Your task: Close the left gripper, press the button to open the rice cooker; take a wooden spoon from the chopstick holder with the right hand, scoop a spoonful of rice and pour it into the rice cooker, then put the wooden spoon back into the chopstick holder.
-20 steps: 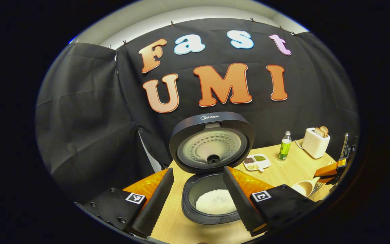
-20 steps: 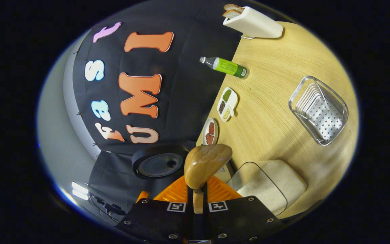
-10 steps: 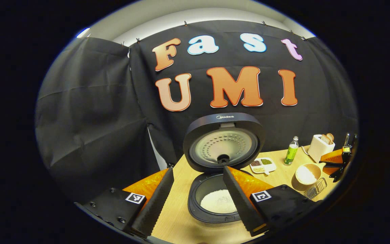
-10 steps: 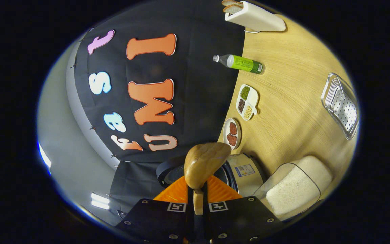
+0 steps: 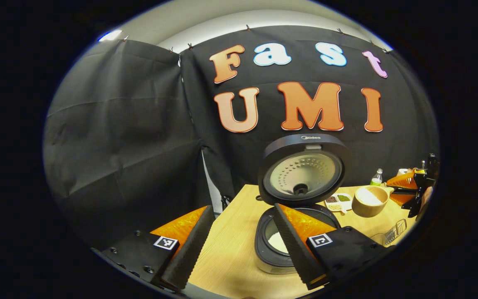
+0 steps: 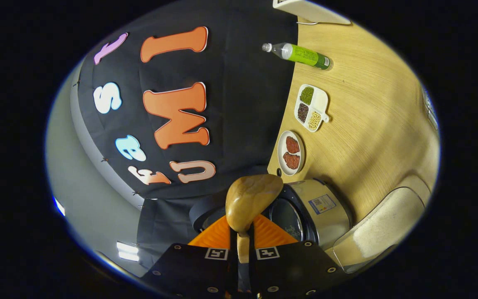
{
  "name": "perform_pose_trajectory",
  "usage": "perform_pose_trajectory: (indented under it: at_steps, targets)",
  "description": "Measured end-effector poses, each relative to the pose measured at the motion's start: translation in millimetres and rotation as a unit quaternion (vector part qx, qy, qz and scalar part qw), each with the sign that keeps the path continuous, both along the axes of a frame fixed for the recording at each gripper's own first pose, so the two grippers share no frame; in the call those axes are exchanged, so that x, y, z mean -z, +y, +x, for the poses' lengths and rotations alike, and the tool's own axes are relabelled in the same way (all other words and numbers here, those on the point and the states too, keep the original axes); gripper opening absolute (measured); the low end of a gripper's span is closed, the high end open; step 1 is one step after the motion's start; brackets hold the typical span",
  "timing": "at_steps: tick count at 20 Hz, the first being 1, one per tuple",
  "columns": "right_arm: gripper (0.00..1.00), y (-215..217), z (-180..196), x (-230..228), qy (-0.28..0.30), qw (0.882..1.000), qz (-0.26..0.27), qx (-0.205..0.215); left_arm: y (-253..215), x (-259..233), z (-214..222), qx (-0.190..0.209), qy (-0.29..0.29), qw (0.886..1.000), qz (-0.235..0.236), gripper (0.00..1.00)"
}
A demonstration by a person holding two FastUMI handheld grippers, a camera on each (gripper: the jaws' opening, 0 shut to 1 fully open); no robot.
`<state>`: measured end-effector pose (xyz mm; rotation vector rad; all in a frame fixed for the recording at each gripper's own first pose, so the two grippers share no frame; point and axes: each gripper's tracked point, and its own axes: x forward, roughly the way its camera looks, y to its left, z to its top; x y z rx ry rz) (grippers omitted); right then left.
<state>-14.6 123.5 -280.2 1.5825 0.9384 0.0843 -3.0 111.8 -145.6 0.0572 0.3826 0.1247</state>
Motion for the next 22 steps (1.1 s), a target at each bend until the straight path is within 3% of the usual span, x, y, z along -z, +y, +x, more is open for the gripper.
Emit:
perform_pose_trajectory:
  at_steps: [5,11,17,22]
  targets:
    - [0.10,38,17,5,0.003,0.999,-0.017,-0.033,21,0,-11,-0.023,0.001,1.000,0.002,0.99]
    - [0.10,71,30,9,-0.030,0.989,-0.111,-0.091,41,6,-21,-0.046,0.008,0.999,0.004,0.99]
    - [0.10,84,41,8,-0.083,0.960,-0.226,-0.141,46,3,-24,-0.052,0.005,0.999,0.006,0.98]
    - [0.10,86,40,12,-0.109,0.929,-0.305,-0.179,45,4,-25,-0.051,0.003,0.999,0.011,0.99]
